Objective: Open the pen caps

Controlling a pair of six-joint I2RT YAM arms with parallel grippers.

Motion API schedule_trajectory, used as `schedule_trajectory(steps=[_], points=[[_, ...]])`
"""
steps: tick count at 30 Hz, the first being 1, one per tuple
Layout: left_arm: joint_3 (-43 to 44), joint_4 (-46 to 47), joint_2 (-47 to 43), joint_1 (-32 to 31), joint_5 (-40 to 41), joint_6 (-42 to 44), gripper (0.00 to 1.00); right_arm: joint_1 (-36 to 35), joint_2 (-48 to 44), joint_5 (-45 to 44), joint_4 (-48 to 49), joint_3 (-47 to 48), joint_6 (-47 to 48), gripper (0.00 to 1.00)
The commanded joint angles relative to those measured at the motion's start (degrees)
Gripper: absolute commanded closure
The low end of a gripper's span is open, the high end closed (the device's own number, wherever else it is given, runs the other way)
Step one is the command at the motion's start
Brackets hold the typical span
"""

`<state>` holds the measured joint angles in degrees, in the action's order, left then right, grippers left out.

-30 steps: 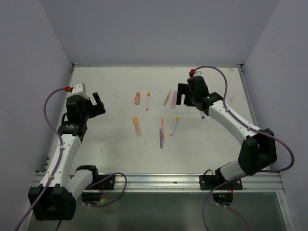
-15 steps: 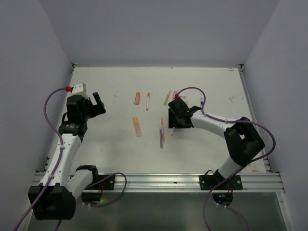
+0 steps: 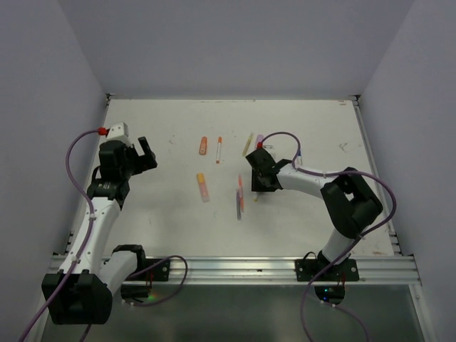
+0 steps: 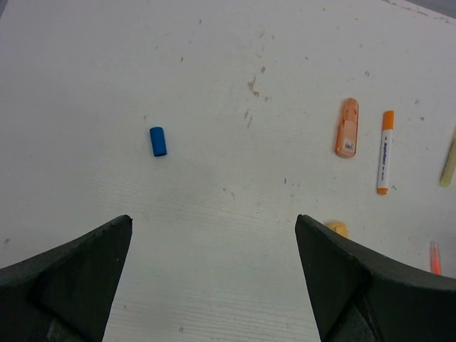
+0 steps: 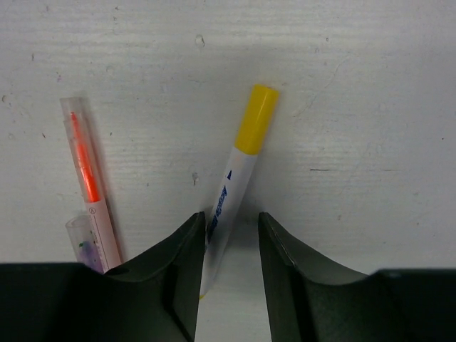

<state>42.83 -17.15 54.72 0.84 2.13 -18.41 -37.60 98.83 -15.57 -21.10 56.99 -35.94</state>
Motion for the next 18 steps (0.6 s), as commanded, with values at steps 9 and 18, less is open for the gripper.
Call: schedule_trajectory(steps=[9, 18], points=[[-0.2, 4.1, -0.6, -0.2, -6.8, 0.2, 0.00, -0.4, -2.6, -1.9, 0.5, -4.3, 1.8, 0.92], [0.8, 5.8, -1.4, -2.5, -23.3, -8.5, 0.00, -0.8, -15.3, 3.2, 8.2, -9.7, 9.5, 1.00]])
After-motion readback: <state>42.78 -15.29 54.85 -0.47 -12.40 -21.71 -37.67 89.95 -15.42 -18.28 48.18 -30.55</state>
